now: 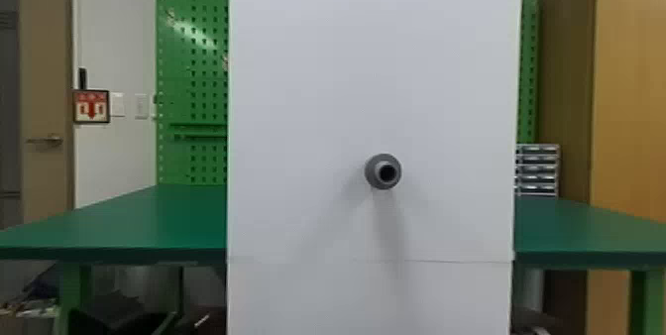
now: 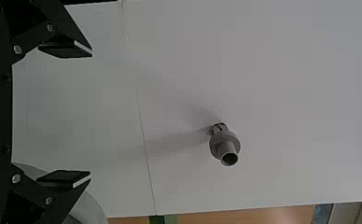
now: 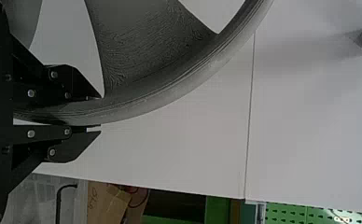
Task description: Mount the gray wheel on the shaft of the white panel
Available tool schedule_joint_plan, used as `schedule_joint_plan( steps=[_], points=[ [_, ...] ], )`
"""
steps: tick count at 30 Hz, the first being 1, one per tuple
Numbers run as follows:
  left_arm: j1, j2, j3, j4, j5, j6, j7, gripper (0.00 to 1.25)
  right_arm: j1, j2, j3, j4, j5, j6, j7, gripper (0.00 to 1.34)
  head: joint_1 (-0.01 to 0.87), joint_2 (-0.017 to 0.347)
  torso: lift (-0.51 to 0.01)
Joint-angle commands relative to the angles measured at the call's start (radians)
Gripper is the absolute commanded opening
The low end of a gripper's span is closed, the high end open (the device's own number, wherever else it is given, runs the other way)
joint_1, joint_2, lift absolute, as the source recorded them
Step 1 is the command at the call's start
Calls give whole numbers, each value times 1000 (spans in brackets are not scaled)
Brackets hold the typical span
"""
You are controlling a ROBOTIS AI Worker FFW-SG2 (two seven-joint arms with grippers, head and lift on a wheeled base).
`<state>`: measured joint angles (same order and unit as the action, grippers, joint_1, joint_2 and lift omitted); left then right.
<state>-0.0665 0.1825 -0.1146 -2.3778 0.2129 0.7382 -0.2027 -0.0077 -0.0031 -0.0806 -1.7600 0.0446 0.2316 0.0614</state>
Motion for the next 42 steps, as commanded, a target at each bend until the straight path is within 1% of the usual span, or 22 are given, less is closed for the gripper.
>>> schedule_joint_plan(
  steps=[1, 24, 30, 34, 38, 42],
  points=[
    [-1, 0, -2, 2, -1, -16, 0, 913, 0, 4, 2, 4, 0, 0, 0, 112, 38, -8, -496],
    [0, 0, -5, 5, 0, -20, 0, 913, -5, 4, 10, 25, -2, 0, 0, 112, 38, -8, -496],
    [4, 0, -2, 5, 6, -20, 0, 913, -25, 4, 13, 24, -20, 12, 0, 112, 38, -8, -496],
    [5, 0, -2, 5, 9, -19, 0, 913, -58, 4, 16, -7, -34, 80, 0, 112, 38, -8, -496],
    [5, 0, -2, 5, 9, -19, 0, 913, -91, 4, 15, -62, -37, 166, 0, 112, 38, -8, -496],
    [5, 0, -4, 5, 9, -19, 0, 913, -107, 4, 15, -113, -37, 230, -2, 112, 38, -8, -496]
  ],
)
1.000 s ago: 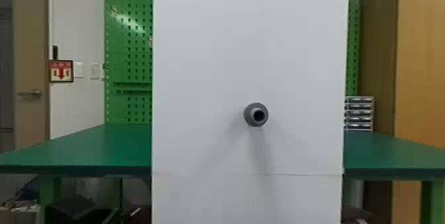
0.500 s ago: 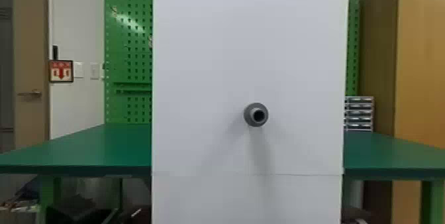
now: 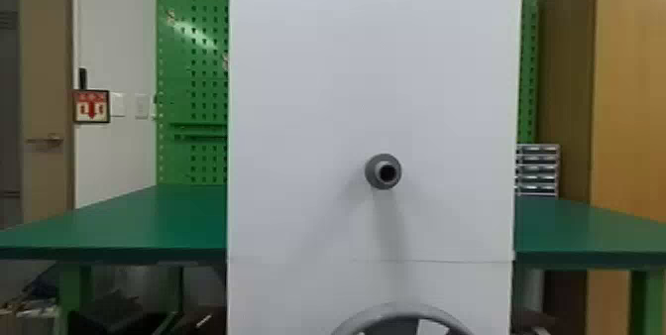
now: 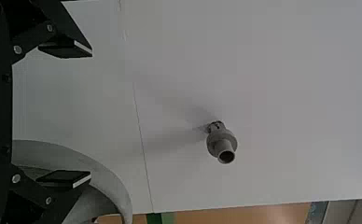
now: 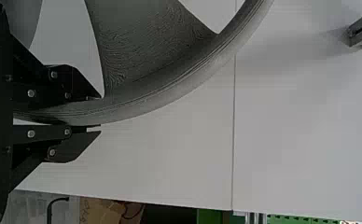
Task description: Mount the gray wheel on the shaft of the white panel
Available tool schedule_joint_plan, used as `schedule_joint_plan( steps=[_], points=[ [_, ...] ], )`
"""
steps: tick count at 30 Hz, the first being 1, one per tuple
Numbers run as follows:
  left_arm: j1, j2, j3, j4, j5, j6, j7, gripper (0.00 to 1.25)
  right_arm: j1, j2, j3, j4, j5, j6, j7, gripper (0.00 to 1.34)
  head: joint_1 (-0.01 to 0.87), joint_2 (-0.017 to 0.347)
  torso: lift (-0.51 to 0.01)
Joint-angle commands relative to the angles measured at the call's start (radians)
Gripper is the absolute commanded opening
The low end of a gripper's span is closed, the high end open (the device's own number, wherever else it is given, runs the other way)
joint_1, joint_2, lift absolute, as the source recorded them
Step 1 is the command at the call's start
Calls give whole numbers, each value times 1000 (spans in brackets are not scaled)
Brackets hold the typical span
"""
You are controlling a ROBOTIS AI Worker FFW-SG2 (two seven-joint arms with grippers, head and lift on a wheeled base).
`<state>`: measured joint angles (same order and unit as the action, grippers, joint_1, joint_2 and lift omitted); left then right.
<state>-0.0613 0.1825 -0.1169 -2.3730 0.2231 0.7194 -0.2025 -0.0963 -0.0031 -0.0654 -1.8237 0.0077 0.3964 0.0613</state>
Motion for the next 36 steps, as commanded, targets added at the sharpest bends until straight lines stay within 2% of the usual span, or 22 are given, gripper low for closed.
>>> schedule_joint_plan(
  steps=[1, 7, 14, 25, 36],
  points=[
    [0, 0, -1, 0, -1, 0, 0, 913, -23, 4, -2, -63, 0, 88, -2, 112, 38, -8, -496],
    [-2, 0, -7, 0, -2, 0, 0, 913, -72, 4, -2, -163, 1, 266, -6, 112, 38, -8, -496],
    [-9, 0, -18, 1, -2, 17, 0, 913, -155, 4, 32, -284, -3, 447, -78, 112, 38, -8, -496],
    [-14, 5, -26, 5, 1, 29, 0, 913, -281, 4, 69, -328, -94, 575, -166, 112, 38, -8, -496],
    [-29, 9, -41, 25, 12, 29, 0, 913, -385, -5, 75, -335, -138, 619, -201, 112, 38, -8, -496]
  ],
)
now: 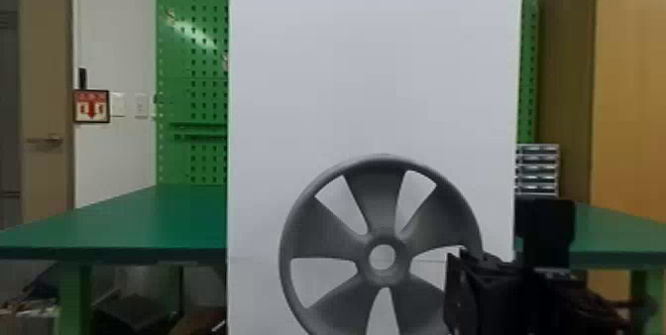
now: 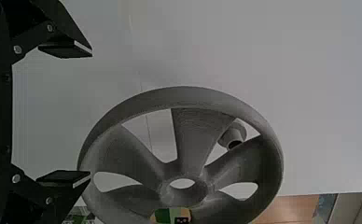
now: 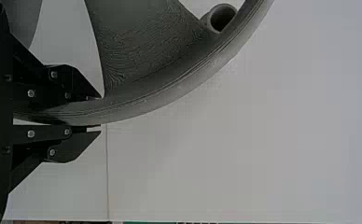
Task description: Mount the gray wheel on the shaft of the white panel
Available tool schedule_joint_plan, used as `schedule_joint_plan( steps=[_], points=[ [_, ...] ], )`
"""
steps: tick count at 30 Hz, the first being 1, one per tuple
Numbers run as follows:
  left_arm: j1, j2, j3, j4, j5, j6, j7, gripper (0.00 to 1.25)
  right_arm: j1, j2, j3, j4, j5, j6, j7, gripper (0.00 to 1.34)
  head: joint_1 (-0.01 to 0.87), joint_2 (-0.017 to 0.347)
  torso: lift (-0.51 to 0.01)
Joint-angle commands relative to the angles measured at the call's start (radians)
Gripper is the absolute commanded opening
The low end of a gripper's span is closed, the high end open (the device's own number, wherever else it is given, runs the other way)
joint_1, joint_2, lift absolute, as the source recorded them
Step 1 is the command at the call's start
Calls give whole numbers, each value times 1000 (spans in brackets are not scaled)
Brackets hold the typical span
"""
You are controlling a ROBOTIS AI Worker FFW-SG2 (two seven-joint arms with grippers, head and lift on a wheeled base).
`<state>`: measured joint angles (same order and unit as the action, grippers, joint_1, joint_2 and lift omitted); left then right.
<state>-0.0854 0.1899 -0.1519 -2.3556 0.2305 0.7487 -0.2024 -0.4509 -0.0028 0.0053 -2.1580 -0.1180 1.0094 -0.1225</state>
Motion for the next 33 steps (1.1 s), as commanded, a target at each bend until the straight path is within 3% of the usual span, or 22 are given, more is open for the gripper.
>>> schedule_joint_plan(
  steps=[1, 17, 33],
  points=[
    [-7, 2, -8, 7, 4, 0, 0, 913, -37, -8, 5, 0, -14, 8, -28, 112, 38, -8, -496],
    [-23, 10, -28, 19, 9, 3, 0, 913, -147, -29, -10, 3, -71, 46, -105, 112, 38, -8, -496],
    [-34, 11, -40, 29, 12, 6, 0, 913, -206, -20, 2, 20, -127, 49, -212, 112, 38, -8, -496]
  ],
)
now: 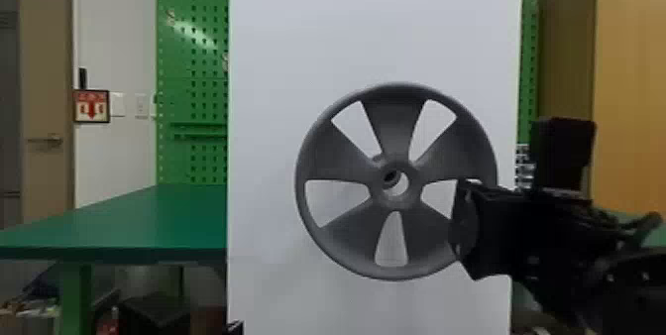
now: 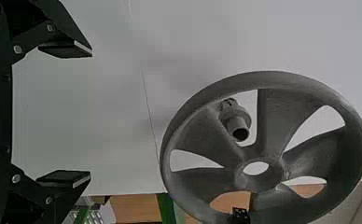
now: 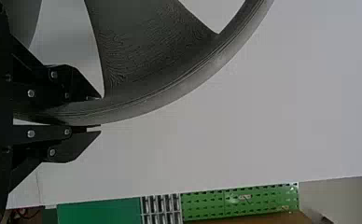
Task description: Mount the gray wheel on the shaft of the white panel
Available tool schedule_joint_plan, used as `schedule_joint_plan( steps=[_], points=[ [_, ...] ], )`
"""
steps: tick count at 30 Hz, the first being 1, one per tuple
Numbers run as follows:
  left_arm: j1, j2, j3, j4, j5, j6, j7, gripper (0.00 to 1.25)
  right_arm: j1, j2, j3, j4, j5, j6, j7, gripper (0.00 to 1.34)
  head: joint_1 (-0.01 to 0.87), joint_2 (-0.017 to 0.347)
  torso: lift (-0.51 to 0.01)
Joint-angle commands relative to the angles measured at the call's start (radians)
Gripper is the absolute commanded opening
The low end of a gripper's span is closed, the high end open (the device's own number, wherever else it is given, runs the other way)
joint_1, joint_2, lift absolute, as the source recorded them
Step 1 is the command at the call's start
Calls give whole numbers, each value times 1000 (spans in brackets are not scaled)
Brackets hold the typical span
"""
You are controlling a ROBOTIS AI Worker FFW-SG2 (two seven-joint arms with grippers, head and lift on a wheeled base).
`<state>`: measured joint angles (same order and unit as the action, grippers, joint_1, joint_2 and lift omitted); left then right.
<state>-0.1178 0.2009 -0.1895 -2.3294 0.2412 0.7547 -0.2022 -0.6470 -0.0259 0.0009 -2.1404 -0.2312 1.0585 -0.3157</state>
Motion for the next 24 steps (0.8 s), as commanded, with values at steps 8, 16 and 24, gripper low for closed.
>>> schedule_joint_plan(
  steps=[8, 16, 24],
  points=[
    [-5, 0, -5, 5, 4, 2, 0, 913, -19, 9, 17, 10, -50, -14, -68, 112, 38, -8, -496],
    [-8, 2, -8, 7, 4, 2, 1, 913, -22, 11, 27, 20, -62, -29, -74, 112, 38, -8, -496],
    [-10, 2, -8, 7, 6, 2, 0, 913, -20, 11, 24, 30, -62, -35, -74, 112, 38, -6, -496]
  ],
)
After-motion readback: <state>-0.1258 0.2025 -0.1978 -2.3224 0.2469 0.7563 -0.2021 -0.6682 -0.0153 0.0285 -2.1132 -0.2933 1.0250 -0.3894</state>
